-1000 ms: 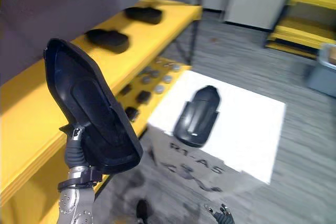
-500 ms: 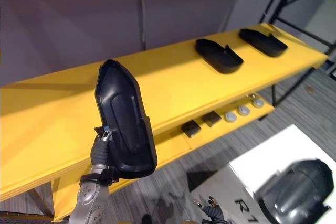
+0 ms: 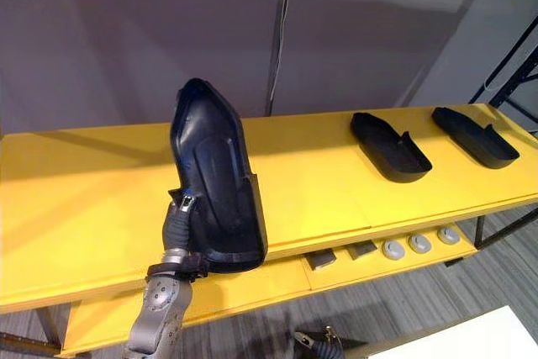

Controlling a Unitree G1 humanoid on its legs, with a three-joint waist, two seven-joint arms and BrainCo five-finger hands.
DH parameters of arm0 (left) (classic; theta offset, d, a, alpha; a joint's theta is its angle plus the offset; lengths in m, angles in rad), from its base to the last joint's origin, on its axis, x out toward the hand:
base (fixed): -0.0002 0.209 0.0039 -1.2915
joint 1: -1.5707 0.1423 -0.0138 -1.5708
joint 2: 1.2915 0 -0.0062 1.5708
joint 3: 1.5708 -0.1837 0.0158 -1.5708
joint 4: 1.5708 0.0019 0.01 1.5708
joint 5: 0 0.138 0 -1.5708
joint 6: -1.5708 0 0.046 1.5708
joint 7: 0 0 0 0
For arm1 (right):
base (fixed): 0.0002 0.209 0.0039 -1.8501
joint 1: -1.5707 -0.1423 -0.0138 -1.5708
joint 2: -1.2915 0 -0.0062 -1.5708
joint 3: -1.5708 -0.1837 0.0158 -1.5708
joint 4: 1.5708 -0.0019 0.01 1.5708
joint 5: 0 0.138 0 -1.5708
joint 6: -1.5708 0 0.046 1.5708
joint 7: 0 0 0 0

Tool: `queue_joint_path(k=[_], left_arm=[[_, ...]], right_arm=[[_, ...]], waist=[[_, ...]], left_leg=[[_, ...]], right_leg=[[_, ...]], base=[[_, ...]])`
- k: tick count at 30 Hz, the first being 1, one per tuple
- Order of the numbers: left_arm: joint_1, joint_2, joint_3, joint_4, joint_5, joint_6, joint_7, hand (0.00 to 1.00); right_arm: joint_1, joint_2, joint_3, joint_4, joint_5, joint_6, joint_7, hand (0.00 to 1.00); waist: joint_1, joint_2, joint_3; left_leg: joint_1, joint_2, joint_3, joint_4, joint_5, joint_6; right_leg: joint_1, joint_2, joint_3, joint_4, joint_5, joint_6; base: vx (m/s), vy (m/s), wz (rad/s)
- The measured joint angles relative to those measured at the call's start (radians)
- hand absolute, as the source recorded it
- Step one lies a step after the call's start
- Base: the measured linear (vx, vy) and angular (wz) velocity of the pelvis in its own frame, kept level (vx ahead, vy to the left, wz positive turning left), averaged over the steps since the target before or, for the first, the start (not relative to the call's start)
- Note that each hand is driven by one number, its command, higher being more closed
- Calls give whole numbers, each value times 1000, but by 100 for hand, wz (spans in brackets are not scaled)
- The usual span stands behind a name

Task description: Walk over and take plastic housings, then place them on the shelf

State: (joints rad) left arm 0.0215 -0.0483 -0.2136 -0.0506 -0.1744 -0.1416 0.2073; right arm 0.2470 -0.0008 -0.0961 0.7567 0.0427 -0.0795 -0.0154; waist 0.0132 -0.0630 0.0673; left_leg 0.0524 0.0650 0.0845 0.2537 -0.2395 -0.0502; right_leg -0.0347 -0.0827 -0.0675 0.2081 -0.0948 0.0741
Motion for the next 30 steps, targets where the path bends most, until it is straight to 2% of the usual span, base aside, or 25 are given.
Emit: queue_joint_path(k=[5,9,14,18,23,24,30], left_arm=[[-154,4,2,128,16,21,51,100],[-288,6,75,331,23,50,99,100],[-399,21,110,537,23,84,133,100],[-486,27,156,669,20,95,163,100],[-576,36,185,749,0,99,176,100],[-597,36,189,763,-1,100,179,0],[-672,29,211,811,-22,107,182,0]], right_arm=[[-3,1,37,2,-1,0,8,0],[-49,-2,38,56,-12,0,8,0],[-74,-5,38,91,-20,0,8,0],[-93,-7,39,111,-21,0,8,0],[-114,-35,41,112,-21,-1,8,0],[-114,-42,40,112,-20,-1,9,0],[-120,-39,41,106,-20,-1,24,0]], waist=[[-5,-2,-10],[-46,-1,-19],[-71,-1,-19],[-87,-1,-14],[-109,-1,9],[-115,-1,13],[-121,9,24]], left_leg=[[16,-9,-1,-52,32,-12],[43,-15,0,-135,76,2],[40,-22,-1,-180,111,20],[38,-30,-2,-209,145,20],[23,-29,0,-254,177,5],[20,-27,1,-261,182,6],[27,-14,9,-292,196,-7]], right_leg=[[18,-1,0,-52,24,-12],[34,0,0,-117,66,-12],[32,0,4,-168,113,-9],[27,-1,15,-191,140,-10],[-2,4,27,-204,158,-19],[-9,6,30,-210,158,-17],[-14,23,33,-220,169,-24]], base=[[41,12,2],[-26,3,-1],[-105,3,-2],[-147,-10,-1],[-147,-33,-5],[-97,-42,-4],[24,-28,-4]])
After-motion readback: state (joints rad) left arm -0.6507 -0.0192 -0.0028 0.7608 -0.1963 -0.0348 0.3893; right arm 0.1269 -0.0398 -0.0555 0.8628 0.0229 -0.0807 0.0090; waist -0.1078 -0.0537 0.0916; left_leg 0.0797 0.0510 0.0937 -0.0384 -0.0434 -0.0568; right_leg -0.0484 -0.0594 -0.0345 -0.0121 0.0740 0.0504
